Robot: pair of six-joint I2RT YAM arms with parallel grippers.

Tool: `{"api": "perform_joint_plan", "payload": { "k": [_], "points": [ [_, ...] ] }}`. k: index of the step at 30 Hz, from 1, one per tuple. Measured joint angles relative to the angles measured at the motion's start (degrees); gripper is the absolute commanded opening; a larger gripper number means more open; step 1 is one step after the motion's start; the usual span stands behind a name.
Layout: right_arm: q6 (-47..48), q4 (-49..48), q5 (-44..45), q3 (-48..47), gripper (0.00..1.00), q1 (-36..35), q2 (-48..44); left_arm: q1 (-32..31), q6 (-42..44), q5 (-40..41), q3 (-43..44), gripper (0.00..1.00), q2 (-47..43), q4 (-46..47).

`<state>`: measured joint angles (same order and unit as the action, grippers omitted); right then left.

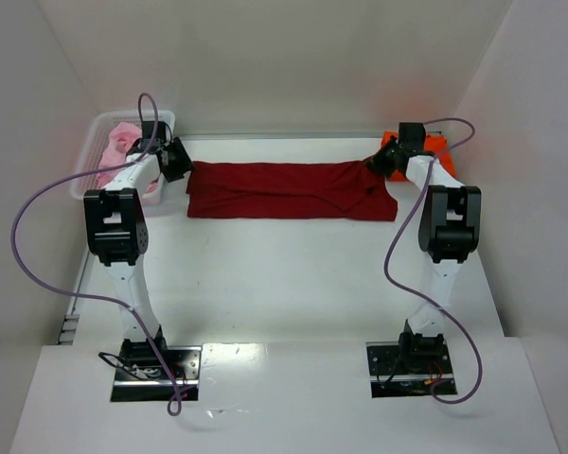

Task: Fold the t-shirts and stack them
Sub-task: Fold the other side of the tshirt into a rectangle

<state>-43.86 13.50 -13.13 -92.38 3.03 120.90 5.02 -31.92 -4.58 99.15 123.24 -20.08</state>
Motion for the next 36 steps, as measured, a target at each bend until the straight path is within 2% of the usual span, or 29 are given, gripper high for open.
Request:
{"api": "perform_joint_plan", "payload": {
  "k": [6,9,11,12,15,20,28,33,36],
  "points": [
    [4.0,0.1,-1.4,-3.5,0.36,0.3,2.3,-1.5,4.7,-4.6,0.0,0.72,-0.3,1.3],
    [6.0,0.2,-2.2,-6.0,0.55,0.7,3.4,-3.8,7.5,-7.1,0.2,0.78,-1.2,1.2],
    [7.3,0.5,-2.5,-6.8,0.65,0.9,3.5,-6.3,9.6,-8.5,1.0,0.81,-1.7,1.4],
    [8.0,0.6,-2.6,-7.4,0.74,1.0,3.4,-7.9,10.9,-8.9,1.2,0.82,-2.0,1.6],
    [10.3,1.1,-1.8,-8.3,0.81,1.4,3.2,-13.2,13.9,-9.5,1.7,0.85,-3.1,1.8],
    [12.6,4.7,-0.8,-7.4,0.82,1.7,-0.1,-20.0,16.9,-10.3,1.9,0.86,-4.1,1.7],
    [11.5,4.3,-0.6,10.9,0.80,-0.5,-15.6,-24.6,20.2,-8.2,1.9,0.89,-4.4,0.7],
    [9.5,3.3,-0.7,18.6,0.78,-5.2,-15.7,-26.6,20.6,-6.2,-0.1,0.90,-4.6,1.2],
    [8.1,2.6,-1.1,19.8,0.76,-7.4,-14.4,-26.9,20.6,-5.7,-3.0,0.90,-4.6,1.2]
  ]
}}
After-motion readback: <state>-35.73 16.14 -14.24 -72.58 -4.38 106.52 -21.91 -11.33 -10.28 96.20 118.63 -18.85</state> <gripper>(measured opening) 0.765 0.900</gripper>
